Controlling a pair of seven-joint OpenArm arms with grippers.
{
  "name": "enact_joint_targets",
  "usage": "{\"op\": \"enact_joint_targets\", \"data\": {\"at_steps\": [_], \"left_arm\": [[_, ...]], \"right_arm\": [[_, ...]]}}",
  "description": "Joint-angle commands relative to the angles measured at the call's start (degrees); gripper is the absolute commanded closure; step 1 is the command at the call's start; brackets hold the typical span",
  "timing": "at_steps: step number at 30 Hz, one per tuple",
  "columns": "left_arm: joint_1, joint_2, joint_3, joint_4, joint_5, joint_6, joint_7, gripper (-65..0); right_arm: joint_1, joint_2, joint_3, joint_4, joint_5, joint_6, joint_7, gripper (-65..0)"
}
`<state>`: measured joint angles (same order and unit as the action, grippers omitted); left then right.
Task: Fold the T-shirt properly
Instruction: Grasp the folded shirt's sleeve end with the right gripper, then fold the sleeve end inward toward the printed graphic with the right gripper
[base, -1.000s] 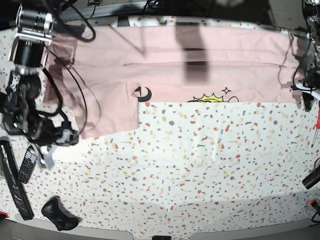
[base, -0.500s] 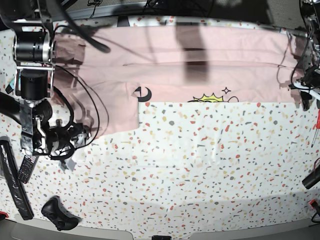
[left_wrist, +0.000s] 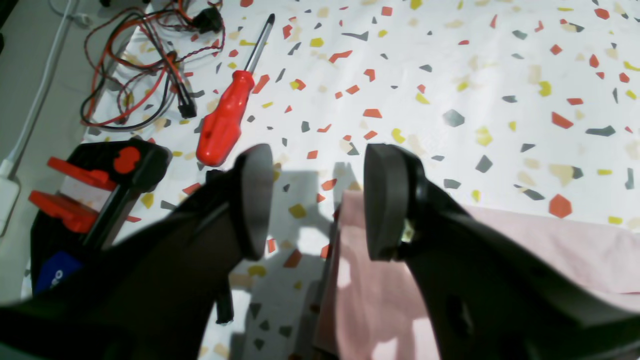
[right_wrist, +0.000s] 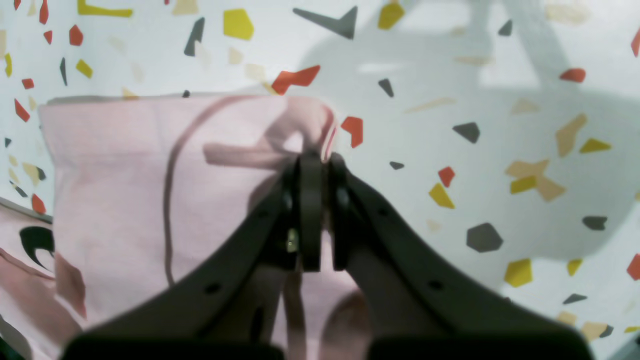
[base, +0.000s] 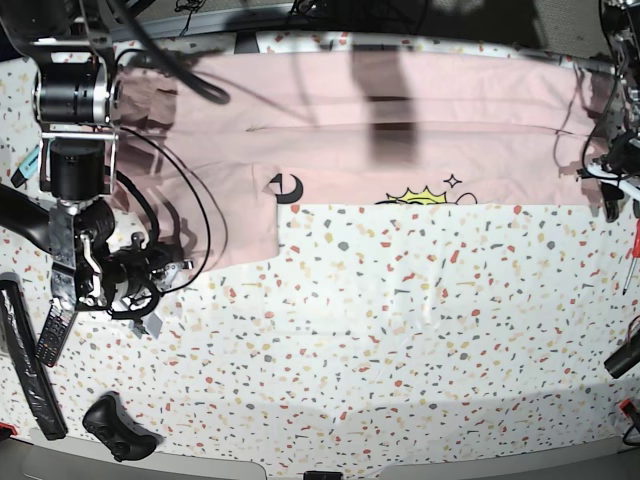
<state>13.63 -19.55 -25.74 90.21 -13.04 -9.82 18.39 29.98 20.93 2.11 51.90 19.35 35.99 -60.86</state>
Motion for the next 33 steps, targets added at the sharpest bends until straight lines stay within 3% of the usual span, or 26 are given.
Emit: {"op": "enact_joint_targets", "data": {"at_steps": [1, 9, 15, 23, 33], "left_arm": [[-0.46, -0.96, -0.42, 1.01, 0.00, 0.11, -1.33, -27.7], [-0.44, -0.96, -0.42, 1.01, 0.00, 0.04, -1.31, -27.7], [-0.42, -0.96, -0.42, 1.01, 0.00, 0.04, -1.29, -27.7], [-0.33, -0.94, -0.42, 1.01, 0.00, 0.04, -1.27, -27.7], [-0.28, -0.94, -0.42, 1.01, -0.02, 0.04, -0.02, -27.7]], "right_arm": [[1.75, 0.70, 0.11, 1.36, -0.15, 1.05, 0.63, 0.0], [-2.67, 0.76, 0.11, 17.27, 3.65, 1.14, -2.58, 0.0], [-15.65, 0.48, 0.11, 39.06, 5.44, 1.07, -3.08, 0.0], [-33.33, 0.48, 0.11, 58.93, 12.72, 0.79, -3.06, 0.0], [-45.16, 0.48, 0.11, 67.95, 13.75, 0.22, -2.49, 0.0]]}}
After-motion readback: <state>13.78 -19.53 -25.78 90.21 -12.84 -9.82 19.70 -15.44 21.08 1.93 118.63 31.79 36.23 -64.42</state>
